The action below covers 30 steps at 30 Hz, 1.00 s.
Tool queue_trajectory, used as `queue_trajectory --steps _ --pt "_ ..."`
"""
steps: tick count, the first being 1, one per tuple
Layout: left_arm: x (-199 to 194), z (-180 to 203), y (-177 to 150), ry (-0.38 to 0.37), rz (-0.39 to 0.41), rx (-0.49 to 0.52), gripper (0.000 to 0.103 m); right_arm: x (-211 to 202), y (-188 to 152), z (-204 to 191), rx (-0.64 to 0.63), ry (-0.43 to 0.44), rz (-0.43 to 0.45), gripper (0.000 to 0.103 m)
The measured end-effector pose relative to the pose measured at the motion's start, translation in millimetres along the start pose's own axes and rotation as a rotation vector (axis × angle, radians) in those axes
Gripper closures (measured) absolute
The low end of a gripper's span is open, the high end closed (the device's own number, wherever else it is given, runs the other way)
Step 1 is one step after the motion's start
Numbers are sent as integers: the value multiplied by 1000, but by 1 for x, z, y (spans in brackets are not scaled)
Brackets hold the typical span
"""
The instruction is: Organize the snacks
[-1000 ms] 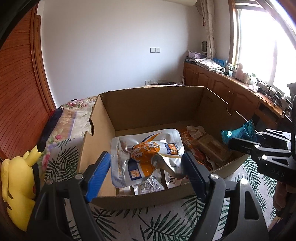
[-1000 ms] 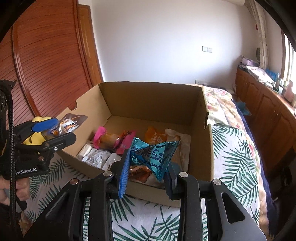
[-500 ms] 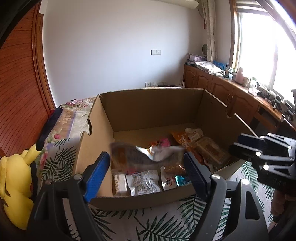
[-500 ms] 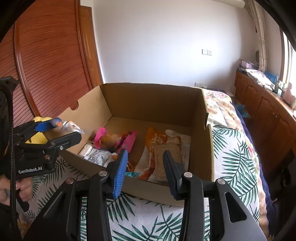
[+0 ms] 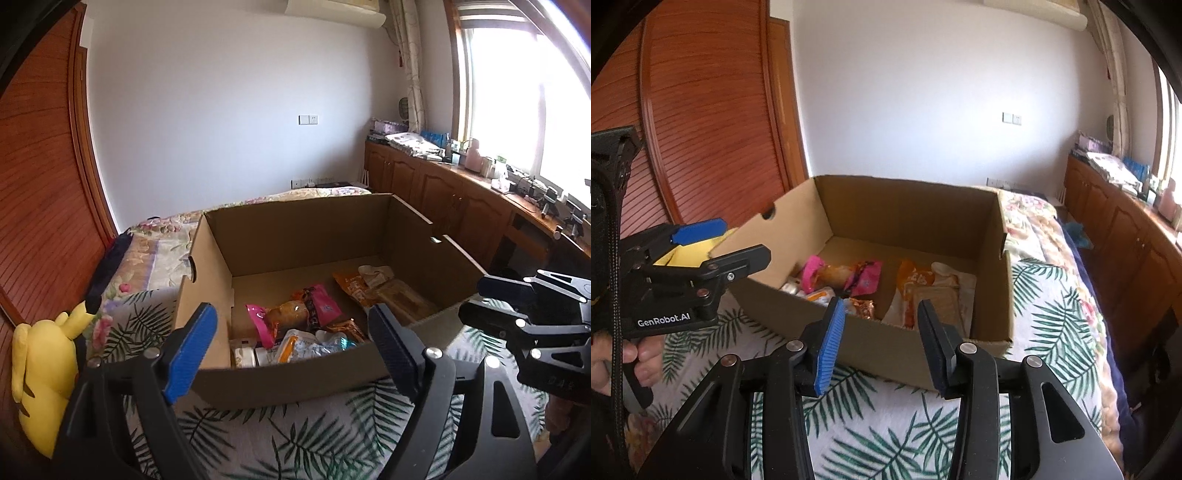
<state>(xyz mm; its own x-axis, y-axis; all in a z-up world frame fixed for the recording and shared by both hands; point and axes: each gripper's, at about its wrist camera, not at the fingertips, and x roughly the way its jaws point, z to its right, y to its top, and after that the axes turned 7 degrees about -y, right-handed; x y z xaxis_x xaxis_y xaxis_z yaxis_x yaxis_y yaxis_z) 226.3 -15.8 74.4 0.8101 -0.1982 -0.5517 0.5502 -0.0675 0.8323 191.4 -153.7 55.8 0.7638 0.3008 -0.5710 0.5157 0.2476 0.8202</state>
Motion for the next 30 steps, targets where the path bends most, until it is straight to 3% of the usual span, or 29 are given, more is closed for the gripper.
queue_trajectory --steps 15,30 --pt "-94 27 -32 -17 68 44 18 -87 -23 -13 62 8 119 51" --pt "-127 44 -78 -46 99 35 13 -120 -64 -13 12 -67 176 41"
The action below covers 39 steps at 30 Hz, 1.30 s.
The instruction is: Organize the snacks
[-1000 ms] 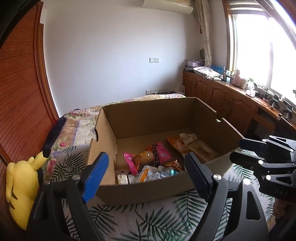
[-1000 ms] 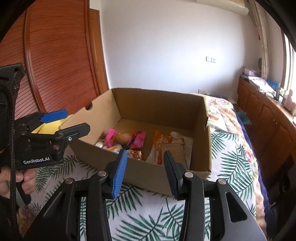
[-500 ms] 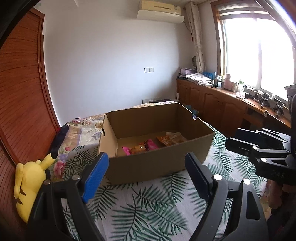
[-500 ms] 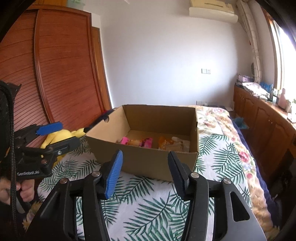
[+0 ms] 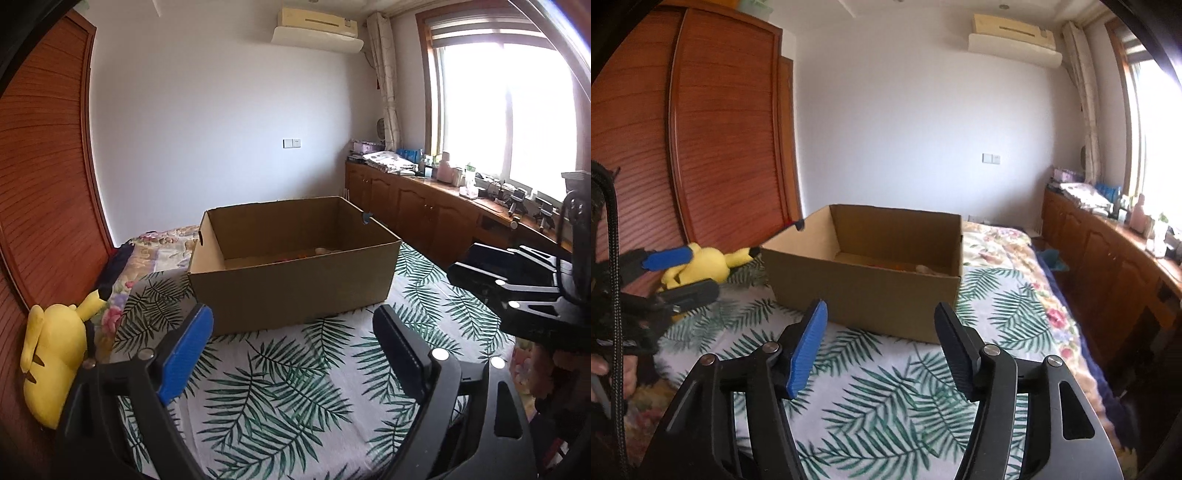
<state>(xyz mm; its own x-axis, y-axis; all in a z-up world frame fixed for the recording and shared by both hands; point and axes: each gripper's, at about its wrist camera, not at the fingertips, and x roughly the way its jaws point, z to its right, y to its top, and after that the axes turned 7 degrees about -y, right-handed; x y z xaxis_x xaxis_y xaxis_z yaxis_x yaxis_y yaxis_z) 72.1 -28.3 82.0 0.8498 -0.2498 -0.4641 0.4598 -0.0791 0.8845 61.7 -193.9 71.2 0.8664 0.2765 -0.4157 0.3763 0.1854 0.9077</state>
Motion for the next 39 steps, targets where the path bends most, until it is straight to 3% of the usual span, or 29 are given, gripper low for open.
queue_trajectory --steps 4,12,16,18,29,39 --pt "-8 10 -6 15 24 17 11 -7 -11 6 20 -11 -1 37" --pt "-25 17 -11 7 63 -24 1 -37 -27 0 7 -86 63 14" --pt "-32 20 -15 21 66 -30 0 -48 -32 -4 20 -98 77 10" --pt "-36 23 -17 30 64 -21 0 -52 -34 -6 27 -104 83 1" --pt "-51 34 -41 95 64 -30 0 -66 -38 -17 64 -128 76 0" --pt "-47 27 -55 111 59 -64 0 -64 -48 -21 71 -119 54 0"
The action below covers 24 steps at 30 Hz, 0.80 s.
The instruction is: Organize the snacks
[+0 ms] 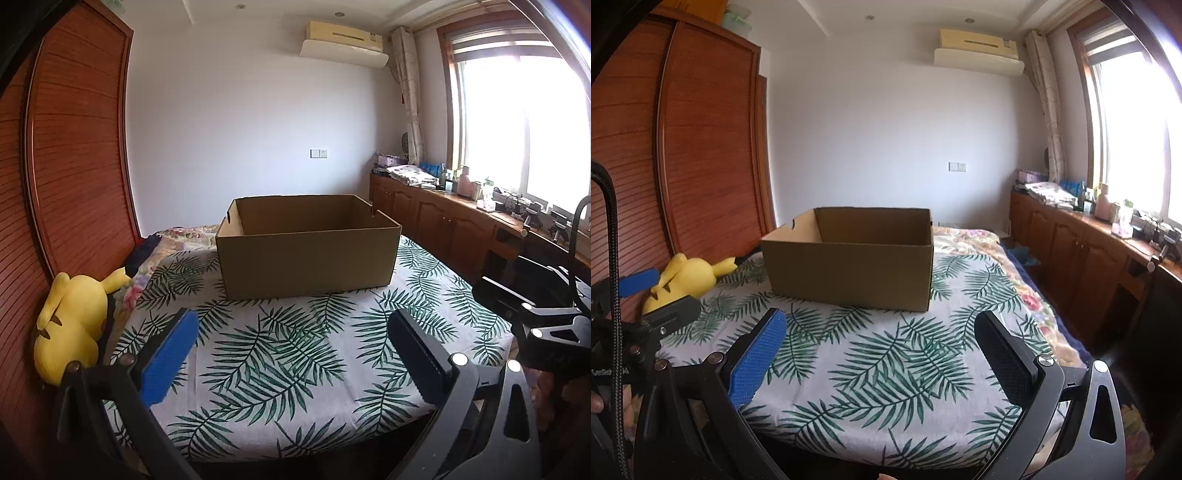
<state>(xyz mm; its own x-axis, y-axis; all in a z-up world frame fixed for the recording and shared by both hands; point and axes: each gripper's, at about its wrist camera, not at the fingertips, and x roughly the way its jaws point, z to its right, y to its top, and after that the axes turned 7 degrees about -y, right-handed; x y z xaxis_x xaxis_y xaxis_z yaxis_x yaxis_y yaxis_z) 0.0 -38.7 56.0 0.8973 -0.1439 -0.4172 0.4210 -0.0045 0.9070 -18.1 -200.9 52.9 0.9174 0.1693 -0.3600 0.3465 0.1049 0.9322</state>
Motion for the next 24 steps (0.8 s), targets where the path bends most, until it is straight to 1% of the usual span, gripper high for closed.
queue_trajectory --steps 7,24 --pt "2 -2 -2 2 -7 -13 0 4 -6 3 10 -15 -8 0" --pt "-2 -2 0 4 1 -10 0 2 -4 6 16 -22 1 0"
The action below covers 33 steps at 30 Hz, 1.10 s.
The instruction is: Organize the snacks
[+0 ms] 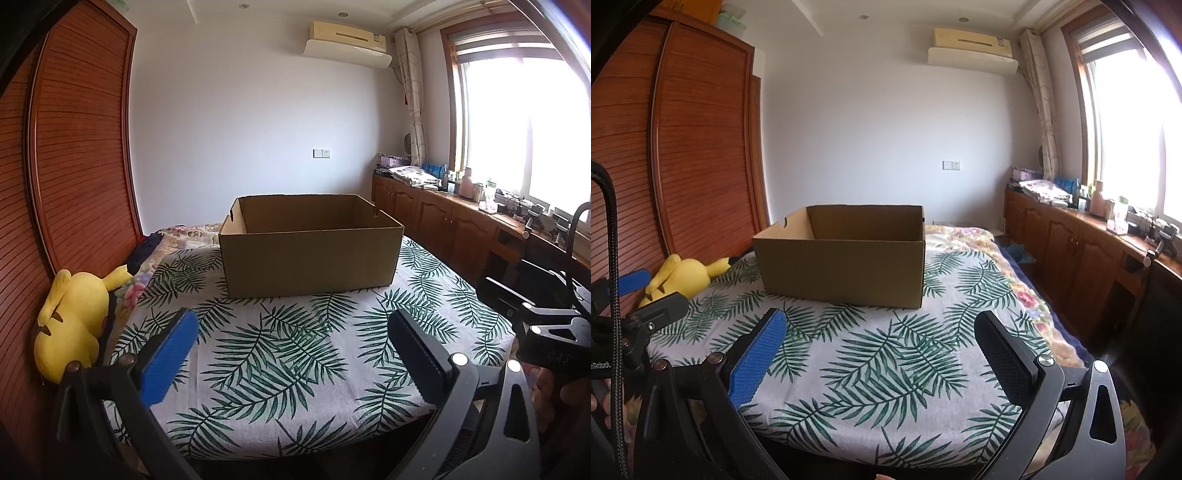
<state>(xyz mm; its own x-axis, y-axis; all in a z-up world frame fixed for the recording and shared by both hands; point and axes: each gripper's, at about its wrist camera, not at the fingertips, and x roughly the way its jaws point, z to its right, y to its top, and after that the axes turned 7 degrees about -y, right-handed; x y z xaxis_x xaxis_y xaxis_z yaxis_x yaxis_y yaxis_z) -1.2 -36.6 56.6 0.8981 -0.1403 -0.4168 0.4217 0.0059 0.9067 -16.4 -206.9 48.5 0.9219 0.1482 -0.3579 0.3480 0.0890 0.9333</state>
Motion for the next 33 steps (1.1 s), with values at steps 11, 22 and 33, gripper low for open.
queue_trajectory --steps 11,22,33 --pt "-1 -1 -1 0 5 0 0 -1 0 0 3 -4 3 0" --pt "-2 0 0 -1 9 2 0 -2 -1 1 3 -5 6 0" --pt "0 -2 1 -2 3 -3 0 -1 0 1 5 -8 6 0"
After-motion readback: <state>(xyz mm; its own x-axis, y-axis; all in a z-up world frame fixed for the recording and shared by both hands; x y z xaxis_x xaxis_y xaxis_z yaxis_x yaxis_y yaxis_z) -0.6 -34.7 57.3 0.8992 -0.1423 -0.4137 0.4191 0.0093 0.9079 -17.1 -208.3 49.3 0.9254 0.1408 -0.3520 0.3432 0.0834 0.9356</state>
